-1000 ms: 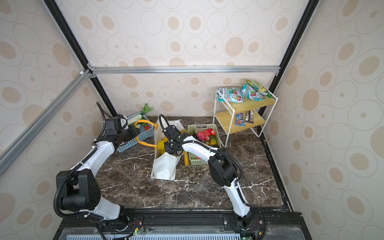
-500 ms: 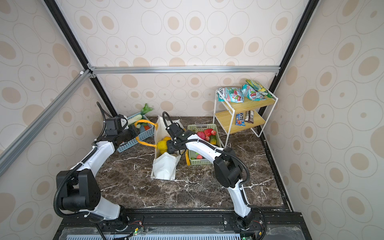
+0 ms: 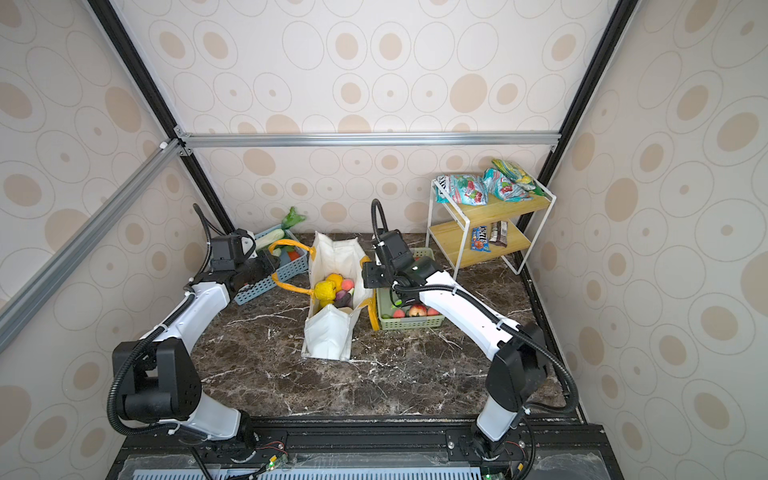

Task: Place the food into the grocery bag and tie it
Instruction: 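Move the right gripper back to the green fruit basket, then grasp another pink peach in the green basket with the right gripper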

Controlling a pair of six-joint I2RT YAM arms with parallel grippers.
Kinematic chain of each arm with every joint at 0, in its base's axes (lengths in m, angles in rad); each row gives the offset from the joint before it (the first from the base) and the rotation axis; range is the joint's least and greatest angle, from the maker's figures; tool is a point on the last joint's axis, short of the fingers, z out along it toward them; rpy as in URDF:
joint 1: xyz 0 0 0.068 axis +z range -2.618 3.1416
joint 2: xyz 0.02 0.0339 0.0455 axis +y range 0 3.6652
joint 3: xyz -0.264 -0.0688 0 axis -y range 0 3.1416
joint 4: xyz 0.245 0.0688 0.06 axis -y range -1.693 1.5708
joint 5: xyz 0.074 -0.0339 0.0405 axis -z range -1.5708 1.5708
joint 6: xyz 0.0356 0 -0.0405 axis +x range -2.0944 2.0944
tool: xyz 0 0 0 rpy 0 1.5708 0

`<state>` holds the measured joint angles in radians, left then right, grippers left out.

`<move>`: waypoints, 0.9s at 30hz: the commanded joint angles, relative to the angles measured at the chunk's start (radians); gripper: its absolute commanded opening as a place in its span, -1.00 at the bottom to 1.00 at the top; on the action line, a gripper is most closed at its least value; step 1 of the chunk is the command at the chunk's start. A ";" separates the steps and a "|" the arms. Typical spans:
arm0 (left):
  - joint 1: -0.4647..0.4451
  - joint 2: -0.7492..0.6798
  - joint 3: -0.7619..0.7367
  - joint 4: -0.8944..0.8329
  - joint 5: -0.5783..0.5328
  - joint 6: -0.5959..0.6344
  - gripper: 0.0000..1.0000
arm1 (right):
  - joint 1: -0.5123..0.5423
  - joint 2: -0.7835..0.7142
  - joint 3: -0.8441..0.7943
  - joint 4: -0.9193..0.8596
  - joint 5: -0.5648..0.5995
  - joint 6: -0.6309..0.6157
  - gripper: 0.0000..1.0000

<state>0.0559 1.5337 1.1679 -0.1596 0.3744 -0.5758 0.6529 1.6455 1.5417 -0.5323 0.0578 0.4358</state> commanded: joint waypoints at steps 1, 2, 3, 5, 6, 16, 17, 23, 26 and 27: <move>-0.005 -0.014 0.015 0.000 -0.002 0.022 -0.93 | -0.047 -0.054 -0.065 -0.001 0.036 0.000 0.21; -0.006 -0.014 0.015 -0.001 -0.003 0.022 -0.93 | -0.064 -0.065 -0.084 0.001 0.036 0.003 0.21; -0.006 -0.017 0.015 -0.002 -0.003 0.022 -0.93 | -0.082 -0.079 -0.108 0.004 0.037 0.007 0.21; -0.005 -0.018 0.015 -0.003 -0.003 0.022 -0.93 | -0.113 -0.094 -0.153 0.017 0.036 0.012 0.21; -0.005 -0.019 0.015 -0.002 -0.004 0.022 -0.93 | -0.129 -0.096 -0.172 0.022 0.031 0.012 0.19; -0.006 -0.019 0.022 -0.012 -0.005 0.022 -0.93 | -0.150 0.043 -0.169 -0.105 -0.072 -0.025 -0.27; -0.005 -0.018 0.022 -0.012 -0.003 0.022 -0.93 | -0.151 0.050 -0.173 -0.108 -0.078 -0.021 -0.31; -0.005 -0.021 0.032 -0.018 -0.006 0.022 -0.93 | -0.150 0.114 -0.170 -0.134 -0.105 -0.024 -0.45; -0.005 -0.023 0.033 -0.023 -0.005 0.022 -0.93 | -0.150 0.163 -0.142 -0.160 -0.125 -0.023 -0.50; -0.005 -0.023 0.035 -0.023 -0.007 0.022 -0.93 | -0.149 0.178 -0.137 -0.164 -0.132 -0.023 -0.50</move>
<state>0.0559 1.5337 1.1679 -0.1692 0.3721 -0.5751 0.4992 1.7847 1.3766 -0.6460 -0.0448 0.4179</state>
